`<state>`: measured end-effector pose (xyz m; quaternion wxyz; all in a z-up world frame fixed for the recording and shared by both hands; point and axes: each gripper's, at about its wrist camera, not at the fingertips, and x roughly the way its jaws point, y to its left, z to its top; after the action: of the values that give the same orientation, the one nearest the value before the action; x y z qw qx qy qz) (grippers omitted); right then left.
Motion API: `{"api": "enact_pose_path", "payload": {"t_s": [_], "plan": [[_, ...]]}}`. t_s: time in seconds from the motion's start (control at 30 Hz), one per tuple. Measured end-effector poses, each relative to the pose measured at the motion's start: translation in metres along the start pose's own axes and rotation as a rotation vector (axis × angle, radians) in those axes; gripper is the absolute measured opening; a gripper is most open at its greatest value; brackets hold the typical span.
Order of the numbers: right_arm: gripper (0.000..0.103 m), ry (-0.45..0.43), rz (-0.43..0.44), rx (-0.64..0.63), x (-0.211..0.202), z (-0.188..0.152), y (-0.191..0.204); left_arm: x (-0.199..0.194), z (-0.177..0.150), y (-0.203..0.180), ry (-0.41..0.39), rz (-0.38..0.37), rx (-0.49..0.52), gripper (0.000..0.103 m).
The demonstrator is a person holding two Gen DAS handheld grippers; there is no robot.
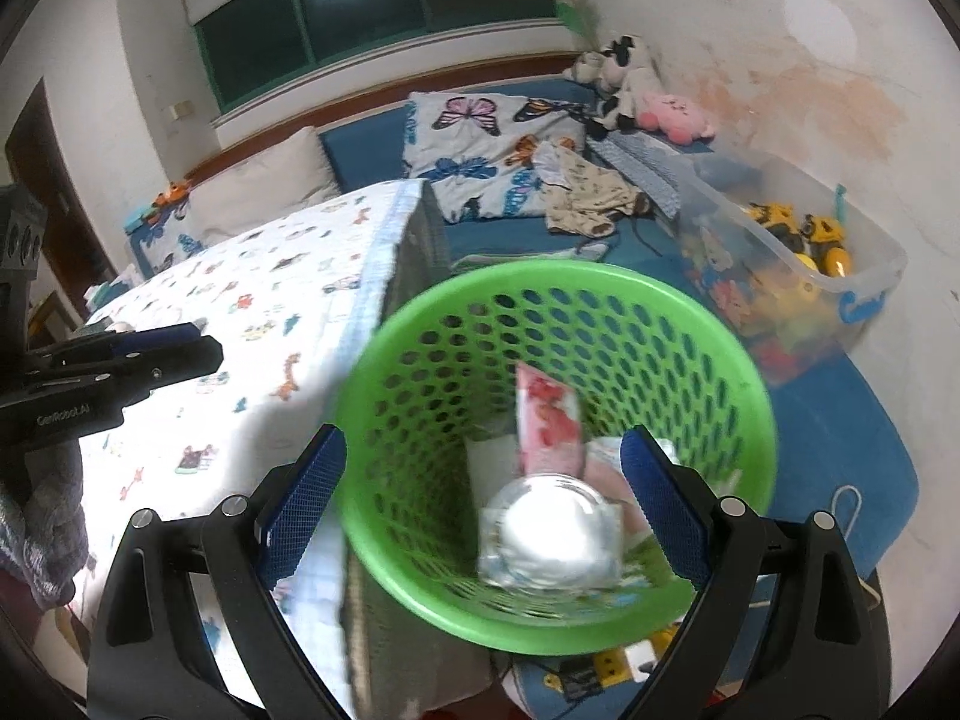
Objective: Collect trash
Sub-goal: 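Move both open tools back over the bed toward the cup and tub, then grasp the white paper cup with the left tool while the right tool grasps the dessert tub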
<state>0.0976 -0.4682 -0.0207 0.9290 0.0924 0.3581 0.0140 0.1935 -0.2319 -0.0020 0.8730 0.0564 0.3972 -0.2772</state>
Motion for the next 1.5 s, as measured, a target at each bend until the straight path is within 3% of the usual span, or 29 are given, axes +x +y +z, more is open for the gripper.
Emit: {"api": "enact_pose_path", "payload": {"t_s": [0.43, 0.6, 0.83, 1.1, 1.5], "plan": [[0.092, 0.02, 0.135, -0.164, 0.034, 0.032, 0.108, -0.049, -0.016, 0.13, -0.02, 0.244, -0.188, 0.047], [0.092, 0.024, 0.192, -0.232, 0.046, 0.043, 0.153, -0.069, -0.021, 0.188, -0.028, 0.364, -0.286, 0.056], [0.092, 0.028, 0.252, -0.312, 0.061, 0.06, 0.21, -0.083, -0.03, 0.257, -0.019, 0.459, -0.446, 0.065], [0.091, 0.05, 0.311, -0.381, 0.093, 0.076, 0.265, -0.075, -0.035, 0.291, 0.01, 0.468, -0.538, 0.072], [0.084, 0.139, 0.362, -0.45, 0.175, 0.074, 0.325, -0.066, -0.042, 0.321, 0.026, 0.415, -0.601, 0.072]]}}
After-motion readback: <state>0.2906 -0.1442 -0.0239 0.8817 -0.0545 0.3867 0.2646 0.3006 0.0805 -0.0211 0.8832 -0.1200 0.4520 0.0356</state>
